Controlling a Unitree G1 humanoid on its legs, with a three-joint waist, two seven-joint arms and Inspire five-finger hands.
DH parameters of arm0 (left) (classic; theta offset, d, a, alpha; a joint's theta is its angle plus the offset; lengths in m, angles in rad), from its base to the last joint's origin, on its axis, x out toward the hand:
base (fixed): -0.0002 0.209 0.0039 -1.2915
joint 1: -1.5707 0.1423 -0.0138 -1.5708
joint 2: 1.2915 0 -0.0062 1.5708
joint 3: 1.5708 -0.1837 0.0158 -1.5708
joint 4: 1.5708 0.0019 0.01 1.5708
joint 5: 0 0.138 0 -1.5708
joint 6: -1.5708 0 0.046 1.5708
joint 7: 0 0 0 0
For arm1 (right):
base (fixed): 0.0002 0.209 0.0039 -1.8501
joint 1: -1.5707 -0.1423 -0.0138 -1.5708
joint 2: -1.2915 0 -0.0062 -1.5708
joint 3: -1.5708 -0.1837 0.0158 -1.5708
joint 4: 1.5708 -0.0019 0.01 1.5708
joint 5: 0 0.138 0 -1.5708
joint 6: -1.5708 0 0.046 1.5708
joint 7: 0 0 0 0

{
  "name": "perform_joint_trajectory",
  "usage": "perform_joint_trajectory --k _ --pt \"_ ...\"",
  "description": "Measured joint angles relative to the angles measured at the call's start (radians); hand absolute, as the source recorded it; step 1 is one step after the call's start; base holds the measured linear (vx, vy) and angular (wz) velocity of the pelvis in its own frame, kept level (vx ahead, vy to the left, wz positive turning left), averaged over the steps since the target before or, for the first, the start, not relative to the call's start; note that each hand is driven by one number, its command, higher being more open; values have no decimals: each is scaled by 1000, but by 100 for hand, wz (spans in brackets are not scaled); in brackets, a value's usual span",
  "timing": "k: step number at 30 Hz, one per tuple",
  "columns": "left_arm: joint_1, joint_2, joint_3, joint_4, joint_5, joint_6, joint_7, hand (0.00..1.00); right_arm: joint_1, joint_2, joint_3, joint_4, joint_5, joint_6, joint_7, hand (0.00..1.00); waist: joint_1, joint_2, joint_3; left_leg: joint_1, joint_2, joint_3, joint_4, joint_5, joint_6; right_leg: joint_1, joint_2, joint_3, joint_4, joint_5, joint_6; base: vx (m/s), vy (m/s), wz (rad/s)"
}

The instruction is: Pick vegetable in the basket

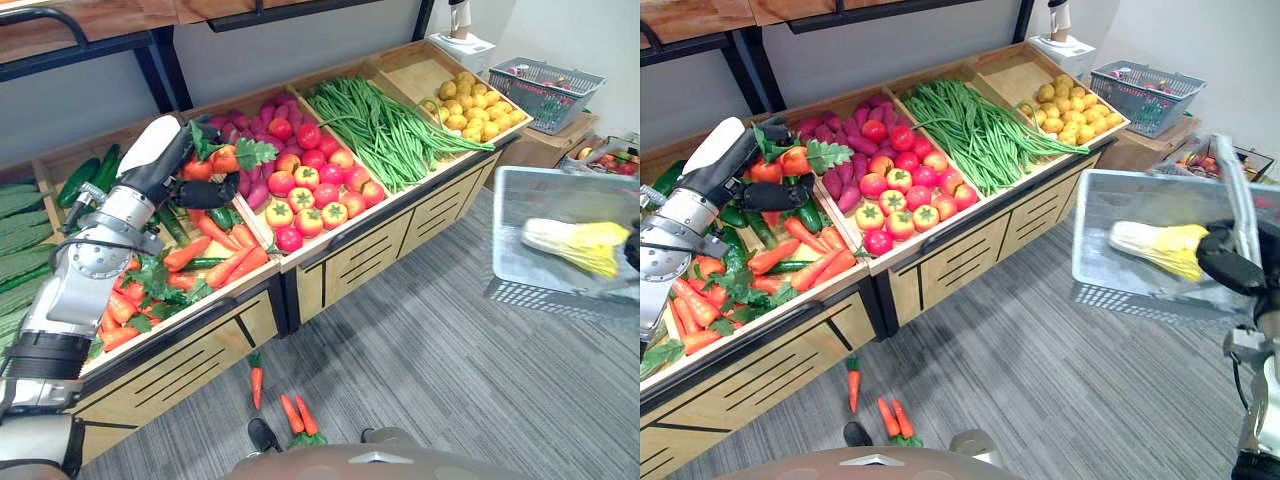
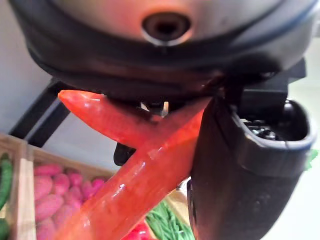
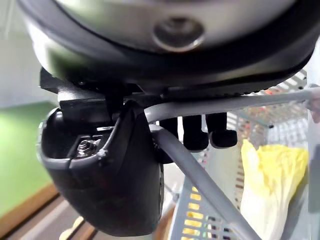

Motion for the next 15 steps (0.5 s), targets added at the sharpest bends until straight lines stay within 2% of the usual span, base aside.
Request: perform_joint_trajectory --k 3,12,15 --pt "1 -28 0 -41 -27 -13 2 0 -10 -28 58 -63 -8 -5 33 0 6 6 -3 0 0 -3 0 4 4 2 0 -2 0 2 1 -7 14 2" --pt "2 -73 0 -93 -35 -16 6 0 -115 -29 226 -154 -36 -26 73 0 22 16 -10 0 0 -6 0 7 0 5 0 -5 -4 11 6 -14 15 0" --pt "10 -74 0 -116 -65 -15 12 0 -142 -83 313 -179 -51 -27 80 0 32 23 -11 0 -1 -13 0 8 0 16 0 -12 -20 22 8 -25 34 6"
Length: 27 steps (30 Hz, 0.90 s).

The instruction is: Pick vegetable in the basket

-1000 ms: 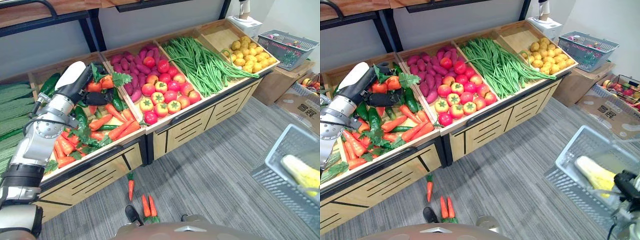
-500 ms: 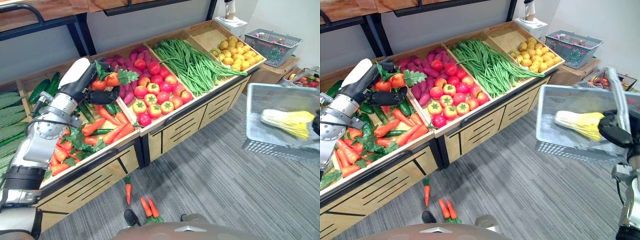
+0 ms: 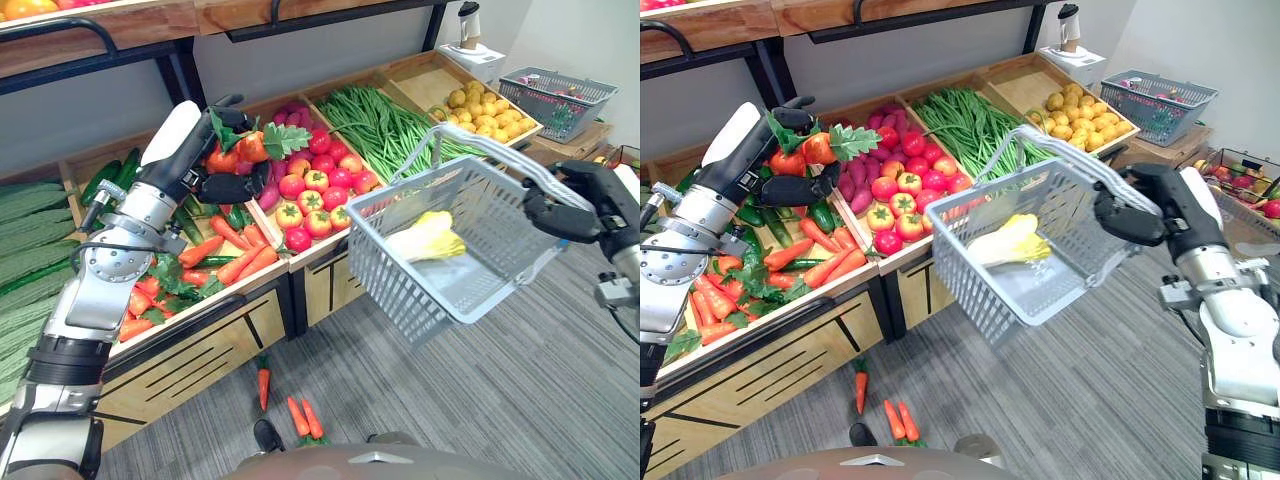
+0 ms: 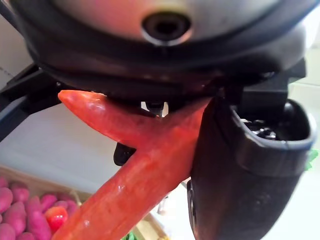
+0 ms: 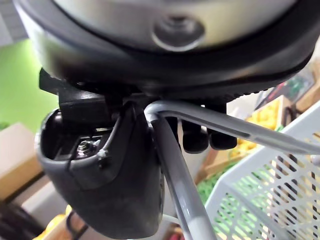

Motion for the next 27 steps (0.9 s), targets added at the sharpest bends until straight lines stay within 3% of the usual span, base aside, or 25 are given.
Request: perform_joint_trajectory --k 7,14,20,27 --pt "49 -48 36 -74 -40 -5 24 0 -133 -4 162 -9 -37 -2 13 0 37 13 -1 -1 -2 -32 0 4 -6 23 1 -31 -14 3 0 -25 32 12" --pt "120 -85 180 -134 -55 -6 57 0 -286 87 277 -13 -76 -11 12 0 93 17 -1 -1 -1 -56 0 12 -7 39 6 -52 -19 2 -1 -12 21 9" --pt "170 -174 296 -184 -157 -6 103 0 -376 155 379 -13 -78 -12 13 0 123 19 0 -1 0 -68 0 17 -6 47 7 -62 -18 2 -2 -12 24 6" --pt "262 -241 295 -217 -169 2 89 0 -442 206 468 -12 -104 -13 13 0 139 41 14 0 1 -83 0 16 -8 56 9 -76 -14 -7 -13 -36 34 7"
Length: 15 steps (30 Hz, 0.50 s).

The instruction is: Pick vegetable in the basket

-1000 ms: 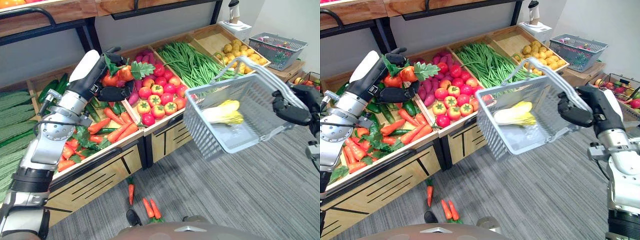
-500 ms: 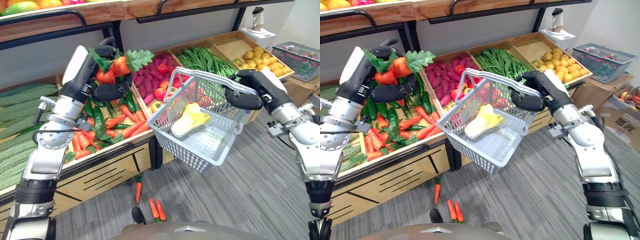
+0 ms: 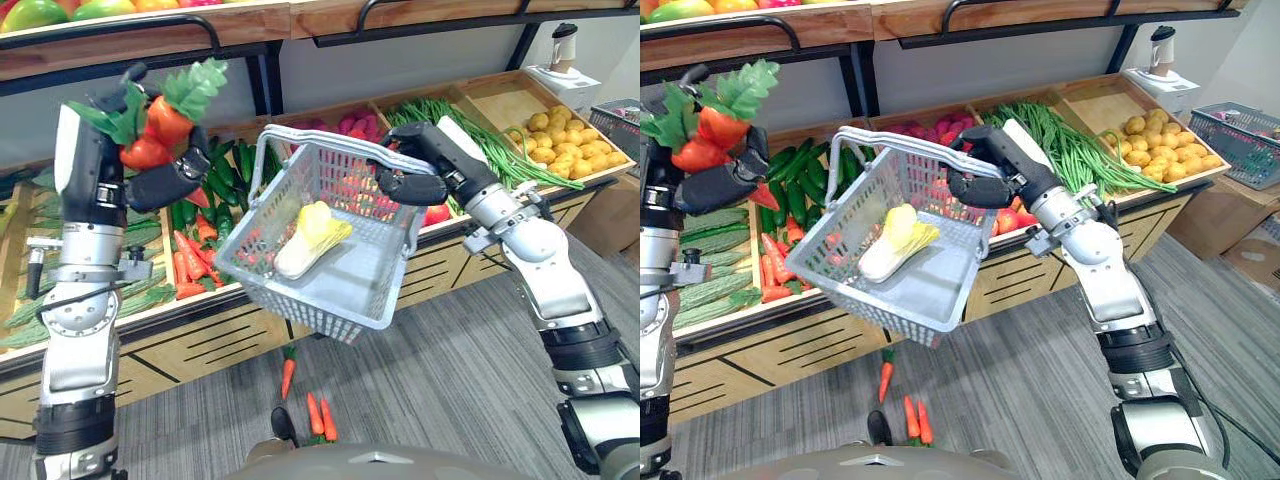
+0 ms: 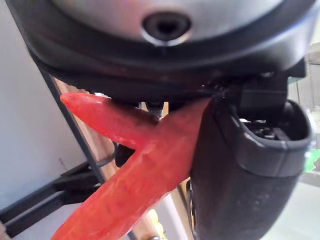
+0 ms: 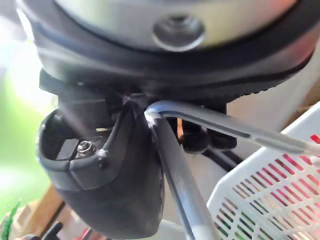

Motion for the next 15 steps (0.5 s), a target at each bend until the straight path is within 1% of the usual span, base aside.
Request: perform_joint_trajectory --k 1,2,3,10,15 --pt "1 -2 -4 0 2 1 -1 0 -5 4 4 0 -5 0 0 0 1 2 1 0 0 -2 0 0 0 0 0 -1 0 0 0 -46 39 5" --pt "1 -10 -9 -4 9 1 -1 0 -13 14 14 0 -12 0 0 0 1 4 3 -1 1 -10 0 -4 -14 0 -1 -2 1 0 0 -33 29 4" --pt "1 -20 -15 -14 9 1 -1 0 -21 18 27 0 -12 0 0 0 2 5 3 -2 0 -20 0 -5 -20 0 -1 -2 1 0 0 -37 34 3" --pt "-23 -23 -48 -35 0 -1 0 0 -47 66 62 0 -11 0 0 0 0 7 4 -1 2 -20 0 -5 -21 -2 0 4 0 0 0 2 8 -2" --pt "-115 -22 -113 -33 -34 -1 -5 0 -47 86 71 0 -11 0 0 0 -1 6 5 2 2 -17 0 -4 -20 -2 0 8 2 3 4 3 7 -2"
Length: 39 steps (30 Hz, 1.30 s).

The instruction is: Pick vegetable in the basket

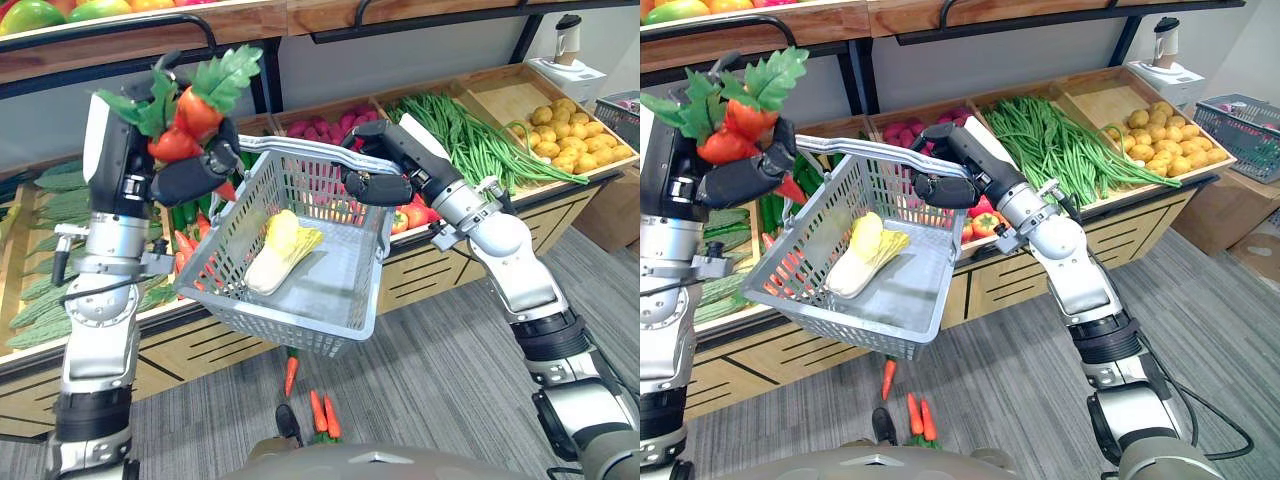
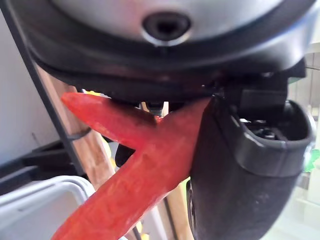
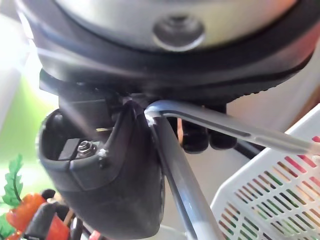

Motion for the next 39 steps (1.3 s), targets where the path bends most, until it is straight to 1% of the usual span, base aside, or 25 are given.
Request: perform_joint_trajectory --k 1,6,11,15,20,23,29,33,35,39 --pt "-37 0 -37 1 -8 0 -13 0 0 6 11 0 0 0 0 0 -2 0 0 4 -1 4 0 0 0 1 1 5 1 0 0 4 23 -8" --pt "-92 2 -149 7 -8 -1 -39 0 -1 6 26 0 2 0 0 0 -9 0 0 8 1 7 0 0 0 1 4 8 2 -1 -2 -3 15 -4" --pt "-100 4 -224 38 -7 0 -64 0 -12 6 50 0 2 0 0 0 -28 -1 1 12 1 13 0 -2 -2 0 4 15 1 -1 -2 -4 20 -4" --pt "-133 12 -271 62 -5 0 -76 0 -16 1 56 2 2 0 0 0 -31 -4 5 13 1 17 0 -3 -3 -1 4 20 0 -1 -2 -4 12 -2" --pt "-137 19 -297 61 -5 -5 -82 0 -16 -2 56 2 2 0 0 0 -32 -5 5 13 1 18 0 -3 -4 -1 4 21 -1 -1 -2 0 0 0" --pt "-137 40 -315 61 0 -12 -86 0 -16 -11 56 2 0 0 0 0 -33 -6 7 13 1 18 0 -3 -4 -1 4 21 -2 -1 -2 0 0 0" --pt "-134 49 -314 59 15 -17 -102 0 -14 -20 46 2 0 0 0 0 -32 -6 18 13 1 17 0 -3 -3 0 4 20 -2 -1 -2 0 0 0" --pt "-96 56 -312 57 15 -16 -122 0 0 -18 1 3 0 -2 0 0 -31 -4 29 12 0 17 0 -3 -3 0 3 20 -3 -1 -2 0 0 0" --pt "-58 80 -310 53 15 -16 -142 0 17 -17 -33 9 1 -5 0 0 -30 -4 30 12 -1 17 0 -3 -3 0 3 18 -4 -1 -2 0 0 0" --pt "-31 83 -310 36 15 -16 -171 0 46 -17 -84 48 0 -5 -4 0 -29 -3 30 10 -1 10 0 -1 -1 3 3 9 -5 -2 -3 0 0 4"
